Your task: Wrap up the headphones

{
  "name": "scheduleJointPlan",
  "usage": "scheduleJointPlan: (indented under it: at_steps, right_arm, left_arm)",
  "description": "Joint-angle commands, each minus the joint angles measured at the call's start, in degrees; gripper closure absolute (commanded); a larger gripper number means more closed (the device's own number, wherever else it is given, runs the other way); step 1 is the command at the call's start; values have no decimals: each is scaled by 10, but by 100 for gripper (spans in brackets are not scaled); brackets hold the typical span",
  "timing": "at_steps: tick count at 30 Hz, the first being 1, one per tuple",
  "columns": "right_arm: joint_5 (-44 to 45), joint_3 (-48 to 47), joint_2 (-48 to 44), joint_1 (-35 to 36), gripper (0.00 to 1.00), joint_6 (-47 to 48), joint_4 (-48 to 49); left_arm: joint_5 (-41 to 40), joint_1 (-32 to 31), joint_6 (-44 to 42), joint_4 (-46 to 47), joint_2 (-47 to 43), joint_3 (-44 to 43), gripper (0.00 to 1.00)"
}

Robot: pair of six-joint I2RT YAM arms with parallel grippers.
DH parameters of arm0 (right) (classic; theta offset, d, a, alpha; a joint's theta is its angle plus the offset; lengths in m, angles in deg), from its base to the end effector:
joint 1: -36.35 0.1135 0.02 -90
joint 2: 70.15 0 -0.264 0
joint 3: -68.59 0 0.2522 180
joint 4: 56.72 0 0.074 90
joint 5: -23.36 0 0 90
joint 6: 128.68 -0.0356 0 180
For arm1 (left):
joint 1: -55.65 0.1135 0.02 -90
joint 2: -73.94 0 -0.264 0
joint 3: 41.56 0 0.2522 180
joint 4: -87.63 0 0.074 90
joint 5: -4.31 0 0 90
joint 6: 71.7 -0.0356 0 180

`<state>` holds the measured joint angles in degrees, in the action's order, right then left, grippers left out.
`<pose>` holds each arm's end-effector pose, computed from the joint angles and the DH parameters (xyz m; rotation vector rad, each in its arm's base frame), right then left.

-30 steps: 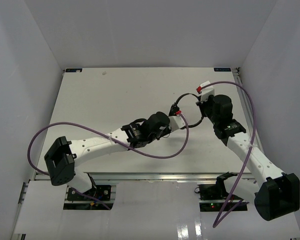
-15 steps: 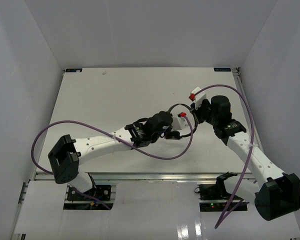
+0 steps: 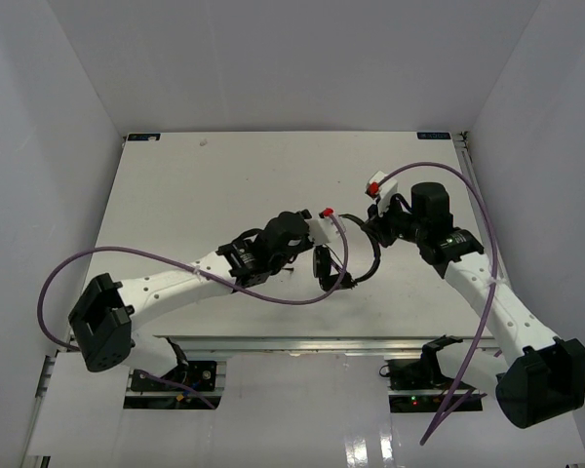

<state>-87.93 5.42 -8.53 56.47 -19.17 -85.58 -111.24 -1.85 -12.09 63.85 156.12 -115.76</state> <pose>0.2226 0.0953 0.3034 -0.9026 1.8227 0.3864 0.1871 -0.2651 0.2842 1.2389 1.6593 0.1846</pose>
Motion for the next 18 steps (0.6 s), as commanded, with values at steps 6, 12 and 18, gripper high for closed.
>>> scheduleJointPlan:
  at_steps: [6, 12, 18]
  right_arm:
    - [-106, -73, 12, -1, 92, -79, -27]
    - [-174, -111, 25, -9, 92, -114, -52]
    - [-222, -143, 32, -12, 92, -127, -80]
  left_arm:
    - [151, 50, 121, 64, -117, 91, 57]
    - [237, 91, 173, 117, -155, 151, 52]
    - [301, 122, 221, 180, -149, 191, 51]
